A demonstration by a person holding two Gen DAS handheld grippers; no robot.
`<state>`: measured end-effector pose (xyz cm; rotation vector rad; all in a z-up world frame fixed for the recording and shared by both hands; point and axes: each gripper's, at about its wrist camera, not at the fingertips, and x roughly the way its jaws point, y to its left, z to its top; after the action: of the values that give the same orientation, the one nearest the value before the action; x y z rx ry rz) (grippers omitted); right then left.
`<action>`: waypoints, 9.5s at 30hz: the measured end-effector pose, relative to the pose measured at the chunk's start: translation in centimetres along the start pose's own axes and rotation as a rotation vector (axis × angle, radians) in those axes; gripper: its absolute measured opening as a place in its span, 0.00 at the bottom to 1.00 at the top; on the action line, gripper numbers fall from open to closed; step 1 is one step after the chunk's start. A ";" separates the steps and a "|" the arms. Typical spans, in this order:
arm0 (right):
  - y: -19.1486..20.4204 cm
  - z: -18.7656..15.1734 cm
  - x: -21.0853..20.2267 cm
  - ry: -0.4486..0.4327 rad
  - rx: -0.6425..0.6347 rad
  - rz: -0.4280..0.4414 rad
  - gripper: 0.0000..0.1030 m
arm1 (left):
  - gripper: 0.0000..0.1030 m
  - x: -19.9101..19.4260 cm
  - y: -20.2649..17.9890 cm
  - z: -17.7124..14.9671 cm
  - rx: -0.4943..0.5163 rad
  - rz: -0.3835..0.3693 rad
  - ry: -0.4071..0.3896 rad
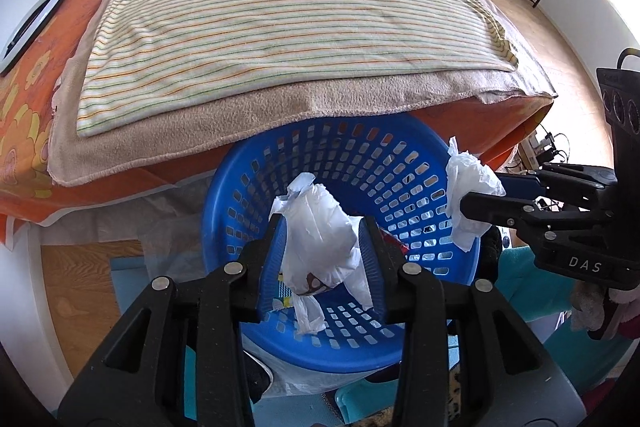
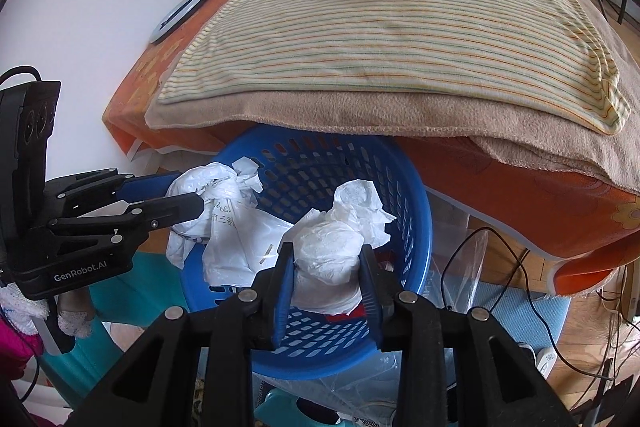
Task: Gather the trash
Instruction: 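Carry the plastic bag and tissue over the blue basket and open both tools, then move both tools back over the towel toward the milk carton, then grasp the green-and-white milk carton with the right tool and lift it, then carry the milk carton over the blue basket and open the right tool, then move both tools back over the towel toward the toothpaste tube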
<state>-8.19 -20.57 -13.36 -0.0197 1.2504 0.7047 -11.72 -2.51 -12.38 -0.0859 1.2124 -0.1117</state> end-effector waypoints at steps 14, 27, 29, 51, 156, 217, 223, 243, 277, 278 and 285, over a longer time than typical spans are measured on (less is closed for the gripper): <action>-0.5 0.3 -0.3 -0.015 0.030 -0.012 0.60 | 0.37 0.0 0.1 0.1 -0.009 0.008 0.006; -2.0 1.5 -2.1 -0.090 0.114 0.013 0.84 | 0.59 -1.6 0.7 1.9 -0.044 0.002 -0.042; -2.4 2.1 -2.7 -0.113 0.133 0.012 0.84 | 0.59 -1.9 0.8 2.5 -0.046 -0.002 -0.049; -10.3 14.2 -4.6 -0.291 0.376 0.046 0.86 | 0.60 -2.7 2.7 17.3 -0.051 -0.025 -0.157; -6.5 19.3 -3.7 -0.370 0.123 -0.110 0.28 | 0.00 5.0 4.9 16.5 -0.037 -0.134 0.012; -0.5 0.4 -1.6 -0.092 0.086 0.019 0.30 | 0.00 -0.4 0.7 0.3 0.105 -0.002 -0.080; -0.7 0.4 -1.0 -0.070 0.095 0.021 0.33 | 0.11 0.1 0.7 0.3 0.106 0.009 -0.064; -0.5 0.1 0.1 -0.005 0.101 0.121 0.53 | 0.45 0.1 1.0 0.5 0.089 0.046 -0.073; -2.1 5.5 -5.3 -0.184 0.129 -0.022 0.87 | 0.70 -4.3 1.9 9.0 0.047 0.053 -0.197; -2.3 6.0 -5.6 -0.193 0.126 -0.032 0.87 | 0.70 -4.3 1.9 9.6 0.048 0.051 -0.198; -4.5 10.3 -7.5 -0.268 0.141 -0.086 0.87 | 0.69 -3.2 2.2 13.6 0.029 0.009 -0.197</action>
<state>1.82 -23.74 -4.87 0.1326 1.0329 0.5247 0.01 0.21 -4.94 -0.0648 1.0144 -0.1102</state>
